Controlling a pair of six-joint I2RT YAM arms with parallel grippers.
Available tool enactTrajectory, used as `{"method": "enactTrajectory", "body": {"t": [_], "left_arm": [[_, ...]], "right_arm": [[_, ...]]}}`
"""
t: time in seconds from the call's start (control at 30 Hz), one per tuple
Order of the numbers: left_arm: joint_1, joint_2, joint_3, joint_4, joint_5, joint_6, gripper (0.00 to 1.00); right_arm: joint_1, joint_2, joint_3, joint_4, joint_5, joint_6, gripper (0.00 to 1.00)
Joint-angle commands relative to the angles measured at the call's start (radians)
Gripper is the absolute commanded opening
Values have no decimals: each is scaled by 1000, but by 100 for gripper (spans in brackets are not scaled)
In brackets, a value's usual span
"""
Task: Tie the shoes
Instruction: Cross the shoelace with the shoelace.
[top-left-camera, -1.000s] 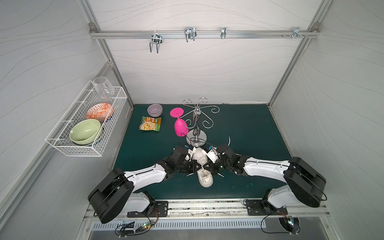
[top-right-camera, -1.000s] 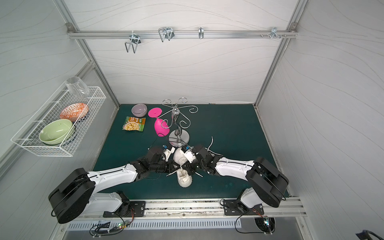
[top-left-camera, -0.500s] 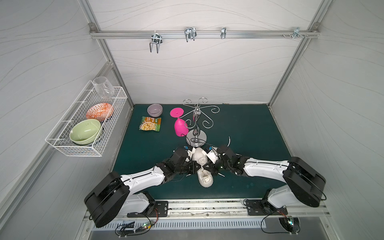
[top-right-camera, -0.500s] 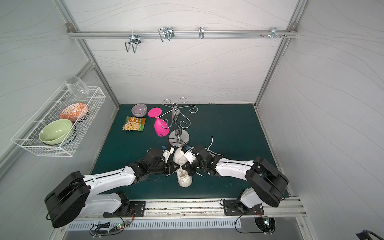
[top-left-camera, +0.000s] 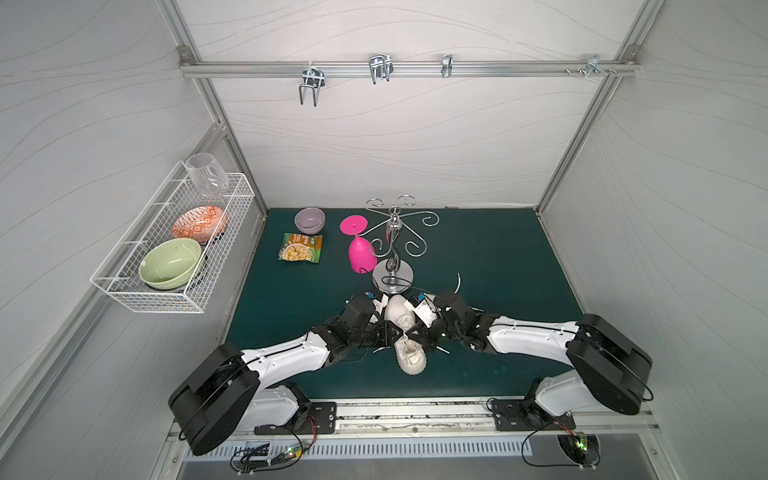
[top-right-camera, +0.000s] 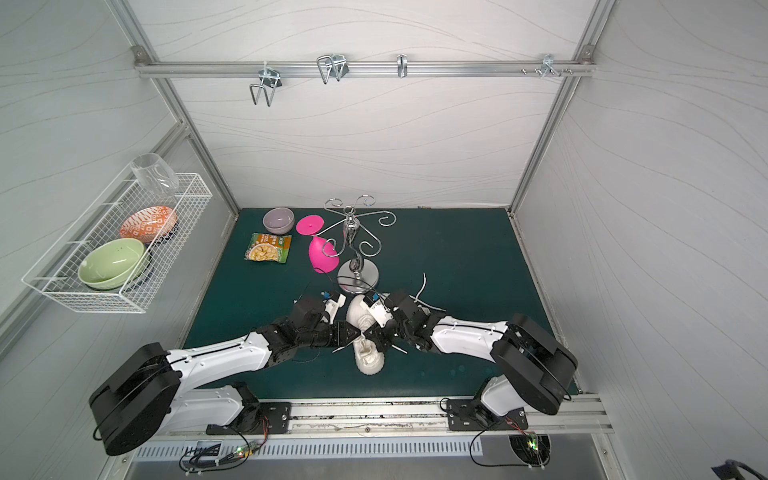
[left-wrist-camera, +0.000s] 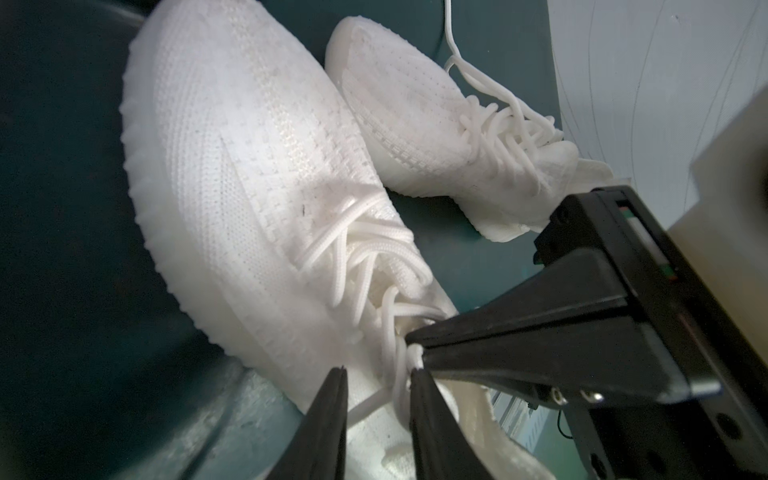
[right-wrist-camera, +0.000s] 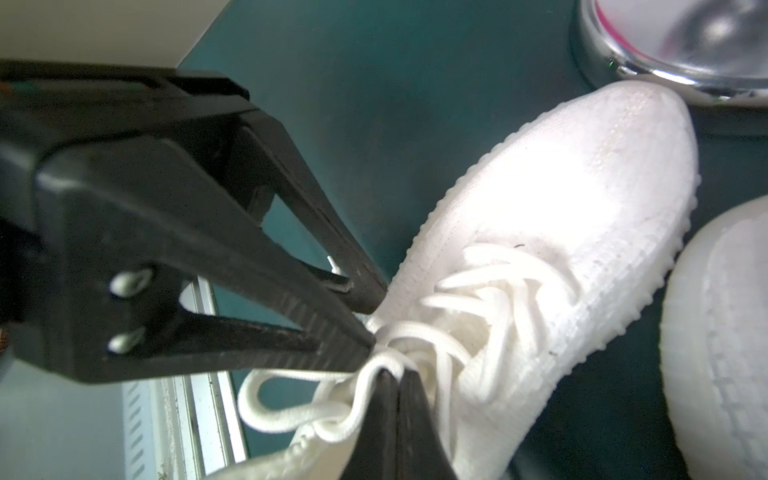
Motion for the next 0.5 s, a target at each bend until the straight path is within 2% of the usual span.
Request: {"method": "enactTrajectory", "body": {"t": [0.0, 0.23, 0.37, 0.47], "left_arm": [[9, 17, 8, 72, 58, -31, 23], [7, 69, 20, 91, 105, -45, 16], [8, 70, 23, 96, 110, -45, 1], [7, 42, 12, 93, 82, -30, 0]], "right_arm": [[8, -12, -23, -45, 10, -10, 0], [9, -16, -24, -46, 13, -11, 0], [9, -19, -27, -46, 16, -12, 0], [7, -19, -28, -46, 11, -13, 0]]}}
